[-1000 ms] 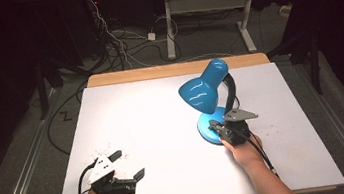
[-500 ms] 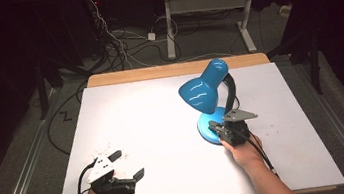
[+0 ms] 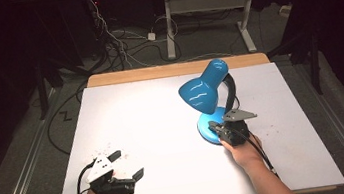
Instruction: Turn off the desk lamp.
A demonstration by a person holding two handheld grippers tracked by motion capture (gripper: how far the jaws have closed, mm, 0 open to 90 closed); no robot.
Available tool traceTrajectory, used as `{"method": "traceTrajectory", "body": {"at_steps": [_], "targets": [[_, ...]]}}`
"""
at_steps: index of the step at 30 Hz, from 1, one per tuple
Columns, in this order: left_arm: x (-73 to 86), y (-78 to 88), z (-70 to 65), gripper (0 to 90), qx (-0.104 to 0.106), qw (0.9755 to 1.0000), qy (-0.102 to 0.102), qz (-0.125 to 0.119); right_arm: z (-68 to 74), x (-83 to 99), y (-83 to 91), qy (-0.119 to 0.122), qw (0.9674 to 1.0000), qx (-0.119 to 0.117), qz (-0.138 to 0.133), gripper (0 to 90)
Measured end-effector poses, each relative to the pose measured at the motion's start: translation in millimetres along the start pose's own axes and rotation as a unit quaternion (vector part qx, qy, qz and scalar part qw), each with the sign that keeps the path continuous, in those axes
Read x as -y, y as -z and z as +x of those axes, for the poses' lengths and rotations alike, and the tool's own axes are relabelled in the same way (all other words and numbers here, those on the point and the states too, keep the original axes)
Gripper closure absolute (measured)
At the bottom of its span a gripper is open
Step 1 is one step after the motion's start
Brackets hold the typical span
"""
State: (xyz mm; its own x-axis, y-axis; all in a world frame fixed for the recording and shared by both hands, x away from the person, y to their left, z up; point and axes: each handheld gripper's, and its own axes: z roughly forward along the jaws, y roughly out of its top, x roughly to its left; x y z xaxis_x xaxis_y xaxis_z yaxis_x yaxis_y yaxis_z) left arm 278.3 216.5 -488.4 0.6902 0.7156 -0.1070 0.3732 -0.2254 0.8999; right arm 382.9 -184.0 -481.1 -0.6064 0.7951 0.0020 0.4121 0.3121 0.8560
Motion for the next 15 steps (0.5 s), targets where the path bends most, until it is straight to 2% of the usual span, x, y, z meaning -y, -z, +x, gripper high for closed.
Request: {"method": "traceTrajectory", "body": {"at_steps": [3, 4, 5, 6, 7, 8, 9, 10, 11, 12, 13, 15], "targets": [[-0.1, 0.0, -0.1, 0.0, 0.000, 1.0000, 0.000, 0.000, -0.5, -0.3, 0.0, -0.008, 1.0000, 0.001, 0.002, 90.0], [-0.2, 0.1, -0.2, 0.0, 0.000, 1.0000, 0.000, 0.000, -2.4, -0.1, 1.5, -0.010, 0.9989, 0.044, 0.011, 90.0], [-0.1, 0.2, -0.3, 0.0, 0.000, 1.0000, -0.001, 0.000, -2.4, -0.1, 1.5, -0.010, 0.9989, 0.044, 0.011, 90.0], [0.0, 0.3, -0.4, 0.0, 0.001, 1.0000, -0.001, 0.000, -8.3, 1.6, 2.9, -0.025, 0.9986, 0.045, 0.013, 90.0], [0.0, 0.0, -0.4, 0.0, 0.001, 1.0000, -0.002, 0.001, -14.2, 3.1, 5.7, -0.040, 0.9988, 0.027, 0.012, 90.0], [0.1, -0.8, -0.4, 0.0, 0.002, 1.0000, -0.002, 0.001, -14.2, 3.1, 5.7, -0.040, 0.9988, 0.027, 0.012, 90.0], [0.0, -1.6, -0.1, 0.0, 0.002, 1.0000, -0.001, 0.002, -11.3, 2.0, 5.9, -0.025, 0.9993, 0.025, 0.016, 90.0], [-0.1, -2.1, 0.3, 0.0, 0.003, 1.0000, 0.000, 0.003, -7.7, 1.0, 6.0, -0.007, 0.9992, 0.032, 0.021, 90.0], [-0.3, -2.4, 0.0, 0.0, 0.003, 1.0000, 0.000, 0.003, -6.6, -0.1, 6.1, -0.003, 0.9991, 0.035, 0.025, 90.0], [-0.5, -2.4, -0.5, 0.0, 0.003, 1.0000, -0.001, 0.002, -8.2, -0.7, 6.3, -0.011, 0.9992, 0.030, 0.025, 90.0], [-0.6, -2.0, -1.1, 0.0, 0.003, 1.0000, -0.003, 0.002, -10.6, -1.7, 8.1, -0.021, 0.9995, 0.019, 0.013, 90.0], [-0.7, -1.3, -1.4, 0.0, 0.002, 1.0000, -0.004, 0.001, -9.9, -2.7, 9.3, -0.022, 0.9996, 0.018, 0.009, 90.0]]}}
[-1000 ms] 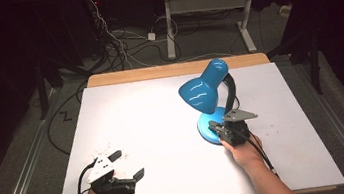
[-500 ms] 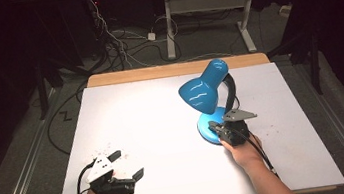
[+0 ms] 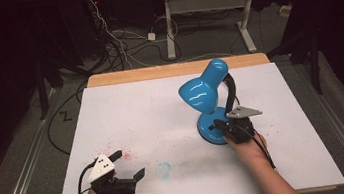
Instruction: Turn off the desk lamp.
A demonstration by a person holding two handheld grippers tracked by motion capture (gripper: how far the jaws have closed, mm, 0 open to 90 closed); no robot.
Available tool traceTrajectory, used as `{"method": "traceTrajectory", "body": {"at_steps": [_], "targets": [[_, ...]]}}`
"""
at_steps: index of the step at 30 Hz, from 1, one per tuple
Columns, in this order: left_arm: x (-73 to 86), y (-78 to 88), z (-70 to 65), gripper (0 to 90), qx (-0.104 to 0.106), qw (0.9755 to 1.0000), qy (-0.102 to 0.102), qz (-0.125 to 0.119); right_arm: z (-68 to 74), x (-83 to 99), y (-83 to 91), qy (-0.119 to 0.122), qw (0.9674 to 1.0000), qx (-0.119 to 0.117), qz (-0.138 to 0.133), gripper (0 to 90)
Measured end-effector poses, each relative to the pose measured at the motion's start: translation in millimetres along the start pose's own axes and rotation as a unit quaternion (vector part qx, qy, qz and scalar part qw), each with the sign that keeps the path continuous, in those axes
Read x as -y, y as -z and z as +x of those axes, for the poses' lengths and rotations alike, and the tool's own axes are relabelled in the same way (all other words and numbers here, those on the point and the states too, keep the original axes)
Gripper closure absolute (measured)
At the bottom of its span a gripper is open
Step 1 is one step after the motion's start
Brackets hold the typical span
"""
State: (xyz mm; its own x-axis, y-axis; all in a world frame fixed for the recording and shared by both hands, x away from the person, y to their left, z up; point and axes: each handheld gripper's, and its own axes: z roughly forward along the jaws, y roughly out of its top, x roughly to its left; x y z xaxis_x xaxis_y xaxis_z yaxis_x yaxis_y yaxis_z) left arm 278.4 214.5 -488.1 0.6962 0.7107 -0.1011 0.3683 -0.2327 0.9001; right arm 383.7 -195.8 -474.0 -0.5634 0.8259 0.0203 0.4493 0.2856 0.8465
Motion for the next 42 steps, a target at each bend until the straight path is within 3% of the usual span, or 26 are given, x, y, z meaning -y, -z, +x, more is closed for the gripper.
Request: {"method": "traceTrajectory", "body": {"at_steps": [21, 33, 42], "targets": [[0.2, 0.4, 0.9, 0.0, 0.003, 1.0000, 0.004, -0.004, 16.7, -6.1, 15.7, 0.013, 0.9995, -0.024, -0.015, 90.0], [0.1, -0.5, -0.2, 0.0, 0.003, 1.0000, 0.003, -0.004, 14.3, 13.2, 27.7, 0.003, 0.9994, -0.030, -0.017, 90.0], [0.1, -2.5, -0.8, 0.0, 0.009, 1.0000, -0.001, -0.001, 14.1, 31.9, 52.8, -0.001, 0.9993, -0.031, -0.023, 89.8]]}}
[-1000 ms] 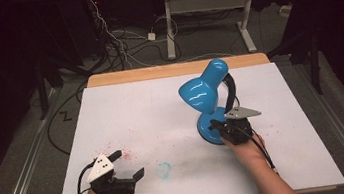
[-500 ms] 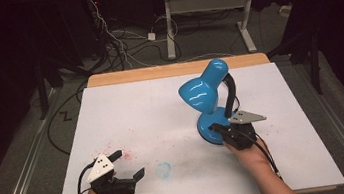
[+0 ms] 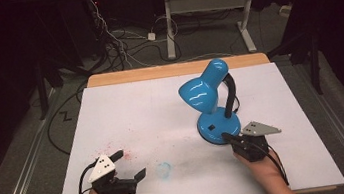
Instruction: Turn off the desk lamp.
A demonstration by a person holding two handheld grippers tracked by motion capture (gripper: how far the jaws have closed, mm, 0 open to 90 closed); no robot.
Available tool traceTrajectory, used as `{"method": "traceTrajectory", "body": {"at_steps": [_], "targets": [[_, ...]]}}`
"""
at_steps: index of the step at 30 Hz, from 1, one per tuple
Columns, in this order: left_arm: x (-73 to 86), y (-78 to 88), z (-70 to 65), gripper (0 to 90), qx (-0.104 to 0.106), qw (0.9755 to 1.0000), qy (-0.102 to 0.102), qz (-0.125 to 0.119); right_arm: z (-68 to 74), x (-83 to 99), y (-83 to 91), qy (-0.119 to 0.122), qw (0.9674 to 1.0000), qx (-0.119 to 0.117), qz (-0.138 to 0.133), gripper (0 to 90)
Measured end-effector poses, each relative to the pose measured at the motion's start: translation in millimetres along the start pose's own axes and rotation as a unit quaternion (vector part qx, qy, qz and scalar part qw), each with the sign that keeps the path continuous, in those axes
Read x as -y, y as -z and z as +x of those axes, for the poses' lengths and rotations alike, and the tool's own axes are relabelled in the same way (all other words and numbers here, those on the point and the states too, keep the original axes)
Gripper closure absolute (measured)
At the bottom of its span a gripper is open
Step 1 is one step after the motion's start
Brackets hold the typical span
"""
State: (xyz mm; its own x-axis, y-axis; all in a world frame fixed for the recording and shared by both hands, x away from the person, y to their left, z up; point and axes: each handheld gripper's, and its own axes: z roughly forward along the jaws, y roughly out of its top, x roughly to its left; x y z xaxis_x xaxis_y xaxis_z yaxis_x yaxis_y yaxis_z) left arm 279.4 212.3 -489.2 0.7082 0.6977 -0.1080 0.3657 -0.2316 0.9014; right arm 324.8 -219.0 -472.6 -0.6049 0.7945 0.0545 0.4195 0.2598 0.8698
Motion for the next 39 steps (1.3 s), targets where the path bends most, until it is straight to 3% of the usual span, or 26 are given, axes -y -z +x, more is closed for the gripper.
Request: {"method": "traceTrajectory", "body": {"at_steps": [6, 9, 11, 12, 13, 18, 25, 28, 35, 39], "targets": [[-0.1, -0.6, -0.5, 0.0, 0.001, 1.0000, 0.001, 0.000, -2.7, 13.1, 17.2, -0.005, 1.0000, 0.000, 0.005, 83.2], [0.0, -1.0, -1.1, 0.0, 0.002, 1.0000, -0.001, 0.001, -4.9, 17.0, 22.7, -0.006, 0.9999, -0.006, 0.008, 74.6], [0.2, -0.8, -0.8, 0.0, 0.002, 1.0000, 0.000, 0.001, -5.1, 19.6, 25.6, 0.000, 1.0000, -0.006, 0.005, 67.1], [0.3, -0.8, -0.4, 0.0, 0.002, 1.0000, 0.000, 0.001, -5.5, 21.9, 27.7, 0.003, 1.0000, -0.008, 0.004, 57.0], [0.4, -0.8, 0.0, 0.0, 0.002, 1.0000, 0.000, 0.002, -5.5, 21.9, 27.7, 0.003, 1.0000, -0.008, 0.004, 57.0], [0.7, -1.1, 0.2, 0.0, 0.003, 1.0000, 0.002, 0.002, -6.1, 28.4, 29.8, 0.008, 0.9999, -0.005, -0.004, 34.5], [0.0, 0.1, -0.7, 0.0, 0.006, 1.0000, 0.001, 0.000, -4.6, 29.0, 28.4, 0.017, 0.9998, -0.010, 0.006, 12.3], [0.1, 0.9, -0.4, 0.0, 0.006, 1.0000, 0.001, 0.000, -3.8, 28.5, 30.4, 0.020, 0.9998, -0.006, -0.003, 2.7], [0.8, 3.5, 1.3, 0.0, 0.002, 1.0000, 0.003, -0.004, -7.5, 27.0, 51.7, 0.014, 0.9993, -0.005, -0.034, 0.8], [2.8, -0.9, 2.4, 0.0, -0.001, 1.0000, 0.008, 0.000, -11.0, 27.1, 53.4, 0.014, 0.9991, -0.001, -0.041, 0.8]]}}
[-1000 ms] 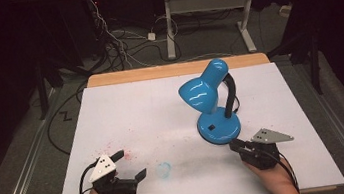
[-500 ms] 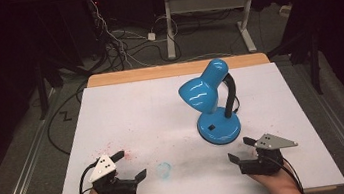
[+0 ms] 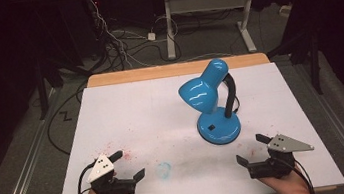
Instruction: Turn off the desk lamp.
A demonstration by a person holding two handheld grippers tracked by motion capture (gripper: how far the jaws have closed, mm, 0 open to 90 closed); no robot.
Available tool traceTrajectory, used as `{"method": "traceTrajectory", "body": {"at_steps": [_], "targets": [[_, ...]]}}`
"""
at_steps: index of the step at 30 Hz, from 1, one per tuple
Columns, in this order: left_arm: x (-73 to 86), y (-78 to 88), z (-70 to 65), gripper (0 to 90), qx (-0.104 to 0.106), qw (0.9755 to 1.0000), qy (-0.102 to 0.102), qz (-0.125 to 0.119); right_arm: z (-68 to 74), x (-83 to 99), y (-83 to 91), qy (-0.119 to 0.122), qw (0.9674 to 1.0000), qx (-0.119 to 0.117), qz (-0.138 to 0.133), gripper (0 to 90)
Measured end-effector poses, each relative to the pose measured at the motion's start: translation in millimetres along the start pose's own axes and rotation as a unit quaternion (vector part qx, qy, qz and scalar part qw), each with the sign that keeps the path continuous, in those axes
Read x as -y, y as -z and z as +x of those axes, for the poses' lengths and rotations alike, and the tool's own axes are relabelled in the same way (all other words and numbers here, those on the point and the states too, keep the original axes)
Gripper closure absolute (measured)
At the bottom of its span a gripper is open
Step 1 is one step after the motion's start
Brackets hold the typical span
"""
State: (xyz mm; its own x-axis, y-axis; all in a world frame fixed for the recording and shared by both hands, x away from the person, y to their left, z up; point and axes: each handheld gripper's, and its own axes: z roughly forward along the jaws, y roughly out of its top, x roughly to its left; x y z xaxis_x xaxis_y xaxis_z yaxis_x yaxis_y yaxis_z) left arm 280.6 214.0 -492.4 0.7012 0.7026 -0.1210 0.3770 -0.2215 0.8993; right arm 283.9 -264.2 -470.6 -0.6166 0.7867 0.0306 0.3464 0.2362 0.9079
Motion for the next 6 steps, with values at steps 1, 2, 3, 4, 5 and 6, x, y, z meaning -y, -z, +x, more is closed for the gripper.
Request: {"method": "traceTrajectory", "body": {"at_steps": [1, 2, 3, 4, 5, 6], "targets": [[0.1, -1.1, -0.8, 0.0, -0.001, 1.0000, 0.000, 0.001, -0.2, 0.1, -0.5, -0.001, 1.0000, 0.000, 0.001, 0.8], [0.1, -1.9, -1.6, 0.0, 0.000, 1.0000, -0.002, 0.002, -0.8, 0.3, -1.2, 0.002, 1.0000, 0.001, 0.000, 0.8], [0.2, -2.5, -2.5, 0.0, -0.002, 1.0000, -0.004, 0.003, -1.1, 0.5, -1.5, 0.002, 1.0000, 0.001, 0.000, 0.8], [0.3, -3.1, -3.1, 0.0, -0.005, 1.0000, -0.006, 0.004, -1.2, 0.7, -1.6, 0.001, 1.0000, -0.001, -0.001, 0.8], [0.3, -3.7, -3.1, 0.0, -0.005, 1.0000, -0.005, 0.006, -1.3, 0.8, -1.4, 0.003, 1.0000, 0.000, -0.001, 0.8], [0.4, -4.2, -2.7, 0.0, -0.006, 0.9999, -0.003, 0.007, -1.4, 0.8, -1.1, 0.002, 1.0000, 0.000, -0.001, 0.8]]}}
